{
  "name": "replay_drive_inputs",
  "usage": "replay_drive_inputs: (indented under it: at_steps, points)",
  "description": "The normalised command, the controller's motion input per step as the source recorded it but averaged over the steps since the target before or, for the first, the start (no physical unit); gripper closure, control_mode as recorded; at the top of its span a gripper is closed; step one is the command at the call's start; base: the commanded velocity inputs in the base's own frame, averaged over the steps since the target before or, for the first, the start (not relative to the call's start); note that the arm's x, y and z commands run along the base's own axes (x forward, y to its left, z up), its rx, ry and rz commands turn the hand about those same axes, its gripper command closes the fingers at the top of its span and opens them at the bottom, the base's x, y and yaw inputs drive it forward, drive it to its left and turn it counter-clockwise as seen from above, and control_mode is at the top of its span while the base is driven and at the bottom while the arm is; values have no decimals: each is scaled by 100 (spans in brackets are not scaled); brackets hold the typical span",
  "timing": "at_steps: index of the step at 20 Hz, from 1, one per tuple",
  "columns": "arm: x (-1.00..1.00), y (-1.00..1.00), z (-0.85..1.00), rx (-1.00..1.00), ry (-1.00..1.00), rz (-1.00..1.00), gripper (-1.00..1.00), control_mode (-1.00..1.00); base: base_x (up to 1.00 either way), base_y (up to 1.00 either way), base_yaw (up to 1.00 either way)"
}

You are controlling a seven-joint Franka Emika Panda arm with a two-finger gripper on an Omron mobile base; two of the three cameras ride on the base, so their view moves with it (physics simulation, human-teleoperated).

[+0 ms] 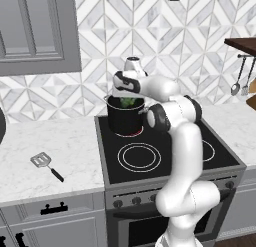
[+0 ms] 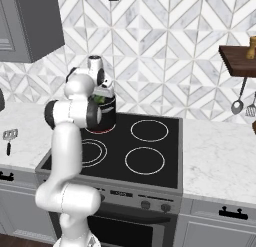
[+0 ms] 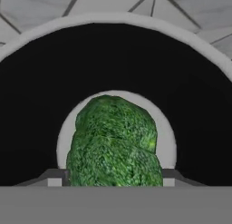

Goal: Put the lemon and broccoli in the pot. Retrieve the spatula and lightly stir the vegetables in the pot.

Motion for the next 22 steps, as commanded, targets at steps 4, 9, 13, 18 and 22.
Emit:
replay_drive_inputs:
  at_steps: [4,9,13,18,22]
  points:
    - [19,11,-21,0,0,0,100,-100,0,0,0]
    - [23,9,-23,0,3,0,100,-100,0,0,0]
    - [18,5,-32,0,3,0,100,-100,0,0,0]
    - [19,7,-30,0,2,0,100,-100,0,0,0]
    - [17,3,-30,0,3,0,100,-100,0,0,0]
